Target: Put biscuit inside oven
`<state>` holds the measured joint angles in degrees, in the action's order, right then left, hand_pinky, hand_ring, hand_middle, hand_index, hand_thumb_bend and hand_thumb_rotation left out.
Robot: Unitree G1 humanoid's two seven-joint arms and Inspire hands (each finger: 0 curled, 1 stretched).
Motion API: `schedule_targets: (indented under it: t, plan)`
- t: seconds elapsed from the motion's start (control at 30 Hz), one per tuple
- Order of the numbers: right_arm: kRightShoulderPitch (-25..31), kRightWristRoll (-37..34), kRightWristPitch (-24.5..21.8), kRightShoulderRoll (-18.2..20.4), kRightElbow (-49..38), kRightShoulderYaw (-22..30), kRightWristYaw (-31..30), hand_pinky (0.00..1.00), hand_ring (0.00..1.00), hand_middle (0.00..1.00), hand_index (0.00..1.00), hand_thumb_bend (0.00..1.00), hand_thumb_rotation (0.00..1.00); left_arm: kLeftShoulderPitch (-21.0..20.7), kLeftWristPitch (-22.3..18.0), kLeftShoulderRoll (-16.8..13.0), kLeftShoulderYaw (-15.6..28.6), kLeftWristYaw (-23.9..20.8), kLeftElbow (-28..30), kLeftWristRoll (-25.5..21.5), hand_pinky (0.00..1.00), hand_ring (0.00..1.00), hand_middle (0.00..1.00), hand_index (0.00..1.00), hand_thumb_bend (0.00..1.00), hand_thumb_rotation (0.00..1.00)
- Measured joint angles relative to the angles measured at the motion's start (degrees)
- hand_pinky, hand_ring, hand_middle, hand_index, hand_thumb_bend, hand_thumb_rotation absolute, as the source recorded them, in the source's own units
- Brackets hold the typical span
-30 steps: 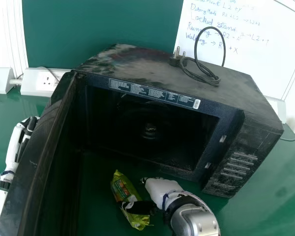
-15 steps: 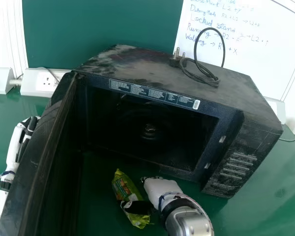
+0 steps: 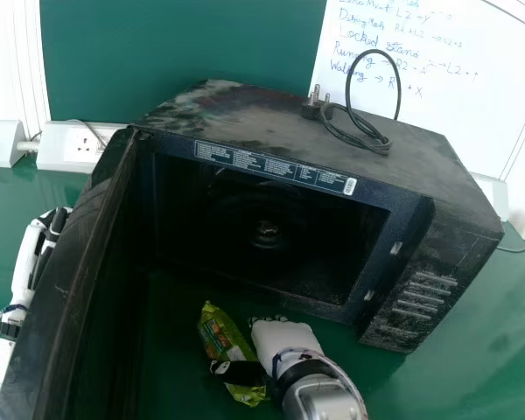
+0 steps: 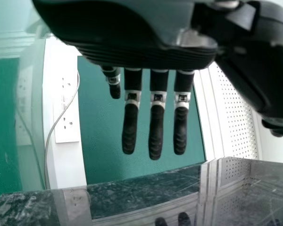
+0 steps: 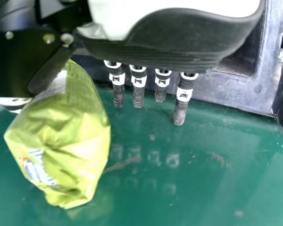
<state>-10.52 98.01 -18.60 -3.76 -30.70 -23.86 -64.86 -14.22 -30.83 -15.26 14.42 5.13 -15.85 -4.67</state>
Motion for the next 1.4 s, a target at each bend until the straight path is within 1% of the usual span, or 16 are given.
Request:
schedule_targets:
  t: [0.13, 0.37, 0.53, 0.67, 0.77, 0.83, 0.87, 0.93, 0.97, 1.03, 1.07, 1.1, 1.13, 1.23, 1.33, 1.4]
  plan:
    - [0.89, 3.09, 1.00, 1.19, -0.04, -1.36, 0.57, 0.78, 0.90, 0.96, 0.91, 0.92, 0.57, 0.00, -0.01, 0.00, -0.01, -0.01, -0.01, 0.03, 0.41, 0.43, 0.46, 0.48, 0.52, 0.07]
    - [3.11, 7.51, 2.59, 2.84, -0.08, -3.59, 2.61, 0.83, 0.92, 0.95, 0.89, 0.90, 0.55, -0.01, -0.02, 0.00, -0.01, 0.03, -0.01, 0.00, 0.42, 0.43, 0.45, 0.48, 0.52, 0.07]
    - [4.50, 9.82, 3.86, 3.87, -0.40, -4.68, 3.23, 0.82, 0.92, 0.93, 0.90, 0.89, 0.57, -0.01, -0.02, 0.00, -0.03, 0.03, 0.00, 0.02, 0.41, 0.43, 0.46, 0.49, 0.52, 0.07]
    - [5.00, 10.89, 4.28, 4.57, -0.43, -5.12, 3.48, 0.80, 0.91, 0.93, 0.90, 0.90, 0.54, -0.01, -0.02, 0.00, -0.05, 0.03, 0.00, 0.03, 0.41, 0.43, 0.46, 0.48, 0.52, 0.07]
    - [5.25, 11.16, 5.28, 4.58, -0.72, -5.39, 3.60, 0.77, 0.89, 0.92, 0.89, 0.89, 0.56, -0.01, -0.02, 0.00, -0.07, 0.04, 0.00, 0.02, 0.41, 0.43, 0.45, 0.48, 0.52, 0.07]
    - [5.27, 11.70, 6.25, 4.56, -0.81, -5.64, 3.59, 0.73, 0.85, 0.89, 0.86, 0.89, 0.56, -0.01, -0.02, 0.00, -0.07, 0.04, 0.00, 0.03, 0.41, 0.43, 0.45, 0.48, 0.52, 0.07]
    - [5.27, 11.86, 6.67, 4.51, -0.83, -5.76, 3.59, 0.69, 0.81, 0.85, 0.85, 0.89, 0.56, -0.01, -0.02, 0.00, -0.07, 0.04, 0.00, 0.03, 0.41, 0.43, 0.46, 0.48, 0.52, 0.07]
    - [5.15, 11.89, 8.50, 3.53, -1.05, -6.07, 3.89, 0.54, 0.66, 0.75, 0.79, 0.88, 0.55, -0.01, -0.03, 0.00, -0.08, 0.04, -0.01, 0.03, 0.41, 0.43, 0.46, 0.49, 0.52, 0.07]
    - [5.13, 11.87, 9.57, 2.67, -1.17, -6.34, 4.43, 0.44, 0.55, 0.66, 0.73, 0.82, 0.44, -0.01, -0.03, 0.00, -0.08, 0.05, -0.01, 0.03, 0.41, 0.43, 0.46, 0.49, 0.52, 0.07]
    - [5.10, 11.71, 10.65, 1.96, -1.28, -6.65, 5.74, 0.31, 0.41, 0.51, 0.65, 0.77, 0.23, -0.02, -0.03, 0.00, -0.10, 0.09, -0.01, 0.03, 0.41, 0.43, 0.46, 0.49, 0.52, 0.07]
    - [5.15, 11.49, 10.77, 2.05, -1.28, -6.65, 6.40, 0.28, 0.37, 0.49, 0.62, 0.67, 0.12, -0.02, -0.04, 0.00, -0.09, 0.10, -0.01, 0.02, 0.41, 0.43, 0.46, 0.49, 0.52, 0.07]
    - [5.35, 11.14, 10.78, 2.12, -1.26, -6.58, 6.78, 0.26, 0.35, 0.48, 0.57, 0.61, 0.06, -0.02, -0.04, 0.00, -0.09, 0.10, -0.01, 0.00, 0.41, 0.43, 0.46, 0.49, 0.52, 0.07]
    - [5.41, 10.58, 10.78, 2.18, -1.27, -6.45, 7.24, 0.24, 0.32, 0.48, 0.53, 0.57, 0.03, -0.02, -0.04, 0.00, -0.10, 0.10, -0.01, -0.01, 0.41, 0.43, 0.46, 0.49, 0.52, 0.07]
    - [5.80, 9.38, 10.51, 2.66, -1.20, -6.06, 8.90, 0.16, 0.21, 0.47, 0.49, 0.54, 0.00, -0.03, -0.04, 0.00, -0.11, 0.18, -0.01, -0.01, 0.41, 0.43, 0.46, 0.49, 0.52, 0.07]
    - [6.51, 8.79, 9.90, 3.45, -1.07, -5.77, 10.40, 0.12, 0.18, 0.47, 0.49, 0.53, 0.00, -0.03, -0.05, 0.00, -0.11, 0.18, -0.03, 0.00, 0.41, 0.43, 0.46, 0.48, 0.52, 0.07]
    - [6.99, 8.32, 9.74, 3.53, -0.99, -5.68, 11.51, 0.12, 0.18, 0.47, 0.49, 0.53, 0.00, -0.04, -0.06, 0.00, -0.11, 0.19, -0.03, 0.00, 0.41, 0.43, 0.46, 0.48, 0.52, 0.07]
